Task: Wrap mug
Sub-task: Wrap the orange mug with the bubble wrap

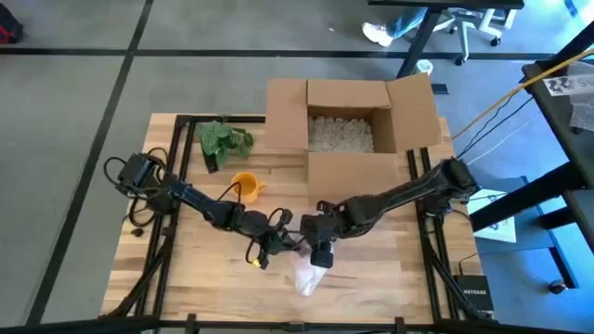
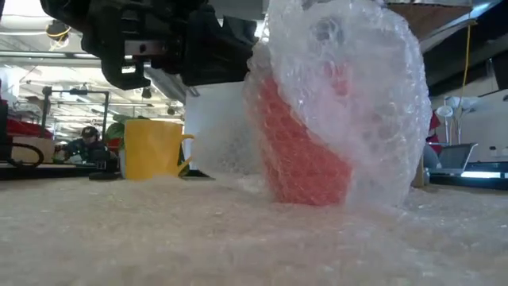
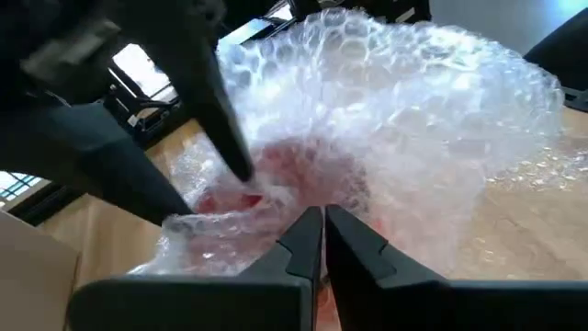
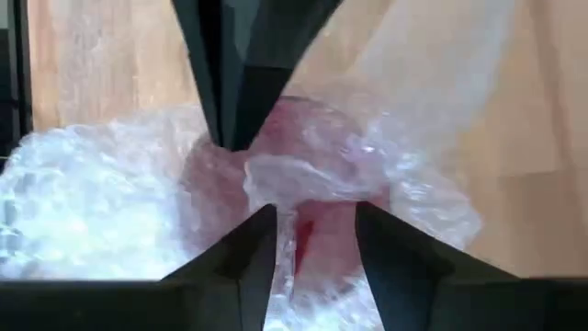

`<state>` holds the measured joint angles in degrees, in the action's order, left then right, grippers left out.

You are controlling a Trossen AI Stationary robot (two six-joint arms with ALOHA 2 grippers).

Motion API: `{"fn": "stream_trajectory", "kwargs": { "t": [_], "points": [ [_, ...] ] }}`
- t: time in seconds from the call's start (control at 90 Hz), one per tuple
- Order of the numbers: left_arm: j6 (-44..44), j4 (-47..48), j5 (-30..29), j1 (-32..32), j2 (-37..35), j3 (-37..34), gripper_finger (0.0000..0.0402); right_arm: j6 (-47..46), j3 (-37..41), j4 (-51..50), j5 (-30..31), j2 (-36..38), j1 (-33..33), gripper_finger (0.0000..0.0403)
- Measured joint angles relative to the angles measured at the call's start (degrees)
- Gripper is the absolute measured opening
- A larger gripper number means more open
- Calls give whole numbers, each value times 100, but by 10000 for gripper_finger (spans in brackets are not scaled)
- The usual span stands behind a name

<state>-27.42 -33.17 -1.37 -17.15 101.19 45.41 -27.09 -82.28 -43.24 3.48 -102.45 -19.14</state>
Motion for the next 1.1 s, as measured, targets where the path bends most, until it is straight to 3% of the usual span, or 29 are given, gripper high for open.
{"fn": "stream_trajectory", "kwargs": {
  "t": [0.522,0.622,0.789,1.1],
  "points": [
    [18,24,-2,0,-4,0,0,-189,-9,300,3,585,-152,135],
    [5,24,-2,14,-2,0,0,-268,-11,296,-76,587,-259,107],
    [24,23,2,28,-2,0,0,-181,-11,277,-90,583,-384,13],
    [24,10,0,30,2,2,0,-13,-15,466,-143,256,-286,3]
  ]
}}
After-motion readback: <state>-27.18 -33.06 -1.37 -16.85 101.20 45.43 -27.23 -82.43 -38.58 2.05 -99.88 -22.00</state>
